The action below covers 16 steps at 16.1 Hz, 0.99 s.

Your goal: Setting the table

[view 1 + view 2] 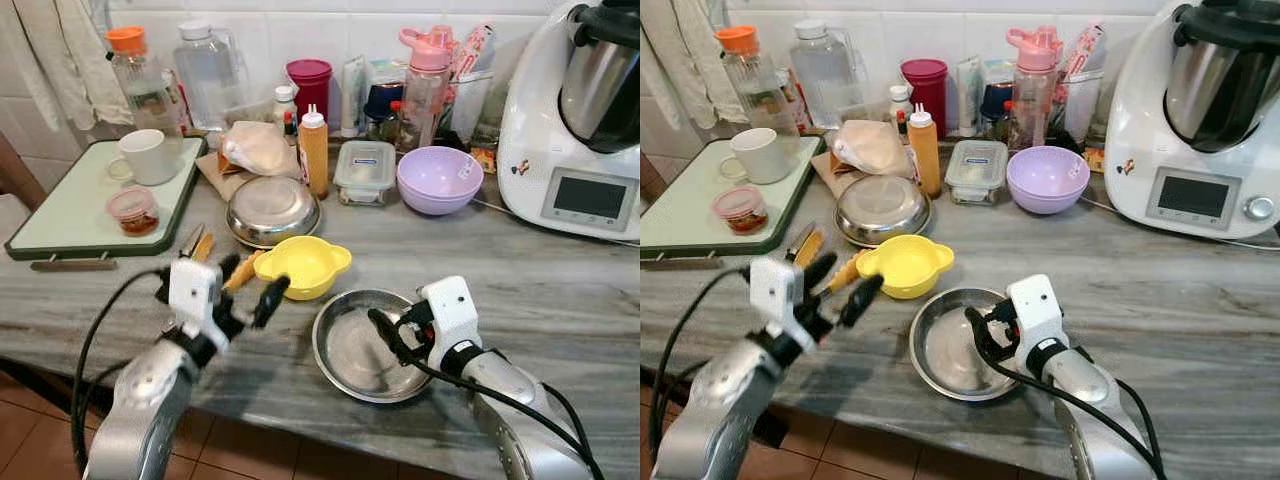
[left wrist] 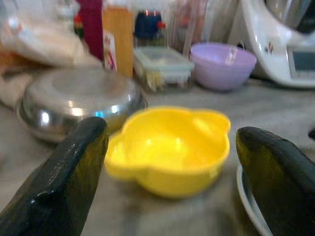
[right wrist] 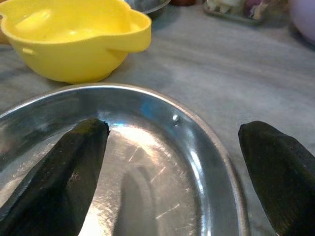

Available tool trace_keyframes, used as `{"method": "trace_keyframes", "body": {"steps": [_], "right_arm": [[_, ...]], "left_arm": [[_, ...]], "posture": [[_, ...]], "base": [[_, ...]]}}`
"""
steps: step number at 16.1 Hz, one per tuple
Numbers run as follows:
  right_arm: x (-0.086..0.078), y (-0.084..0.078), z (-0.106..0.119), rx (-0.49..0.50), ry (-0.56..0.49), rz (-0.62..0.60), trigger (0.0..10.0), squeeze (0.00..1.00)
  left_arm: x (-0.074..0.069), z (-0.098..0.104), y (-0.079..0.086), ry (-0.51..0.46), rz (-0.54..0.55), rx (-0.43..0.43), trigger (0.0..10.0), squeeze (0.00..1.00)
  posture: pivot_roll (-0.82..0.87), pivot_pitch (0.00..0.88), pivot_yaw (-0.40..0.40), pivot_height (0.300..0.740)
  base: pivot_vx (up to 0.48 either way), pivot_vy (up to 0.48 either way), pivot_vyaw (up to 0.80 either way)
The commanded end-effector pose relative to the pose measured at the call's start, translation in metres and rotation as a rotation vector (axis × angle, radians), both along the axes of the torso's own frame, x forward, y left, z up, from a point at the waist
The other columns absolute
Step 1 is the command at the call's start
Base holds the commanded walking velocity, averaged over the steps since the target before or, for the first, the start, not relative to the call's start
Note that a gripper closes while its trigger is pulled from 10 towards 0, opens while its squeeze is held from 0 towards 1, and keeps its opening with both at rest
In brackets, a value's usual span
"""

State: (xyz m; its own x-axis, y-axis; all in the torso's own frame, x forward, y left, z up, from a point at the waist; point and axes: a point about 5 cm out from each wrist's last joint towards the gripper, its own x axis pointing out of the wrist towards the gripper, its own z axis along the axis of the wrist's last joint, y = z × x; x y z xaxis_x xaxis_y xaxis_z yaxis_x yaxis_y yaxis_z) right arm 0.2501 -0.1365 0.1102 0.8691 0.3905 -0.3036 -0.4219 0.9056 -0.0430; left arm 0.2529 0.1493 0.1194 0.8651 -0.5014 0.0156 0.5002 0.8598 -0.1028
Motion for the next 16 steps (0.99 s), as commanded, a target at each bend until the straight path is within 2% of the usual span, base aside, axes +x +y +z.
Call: {"method": "trace_keyframes", "body": {"steps": [1,5,8,16], "right_arm": [[0.0,0.006,0.001,0.006,0.019,0.036,10.0,0.97],[0.004,0.016,0.001,-0.001,0.047,0.088,10.0,0.93],[0.009,0.017,-0.003,-0.019,0.071,0.087,10.0,0.93],[0.015,0.03,-0.016,-0.006,0.152,0.126,10.0,0.93]], "left_arm": [[-0.006,-0.002,-0.003,0.016,-0.042,0.012,10.0,0.0],[-0.012,-0.004,-0.007,0.036,-0.065,0.018,10.0,0.0],[-0.014,-0.003,-0.006,0.039,-0.058,0.018,10.0,0.0],[-0.016,-0.019,0.003,0.07,-0.048,0.028,10.0,0.0]], "posture": [[-0.06,0.0,0.05,0.74],[-0.05,0.0,0.048,0.74],[-0.04,0.001,0.044,0.74],[-0.03,0.009,0.046,0.74]], "base": [[0.0,0.0,0.0],[0.0,0.0,0.0],[0.0,0.0,0.0],[0.0,0.0,0.0]]}}
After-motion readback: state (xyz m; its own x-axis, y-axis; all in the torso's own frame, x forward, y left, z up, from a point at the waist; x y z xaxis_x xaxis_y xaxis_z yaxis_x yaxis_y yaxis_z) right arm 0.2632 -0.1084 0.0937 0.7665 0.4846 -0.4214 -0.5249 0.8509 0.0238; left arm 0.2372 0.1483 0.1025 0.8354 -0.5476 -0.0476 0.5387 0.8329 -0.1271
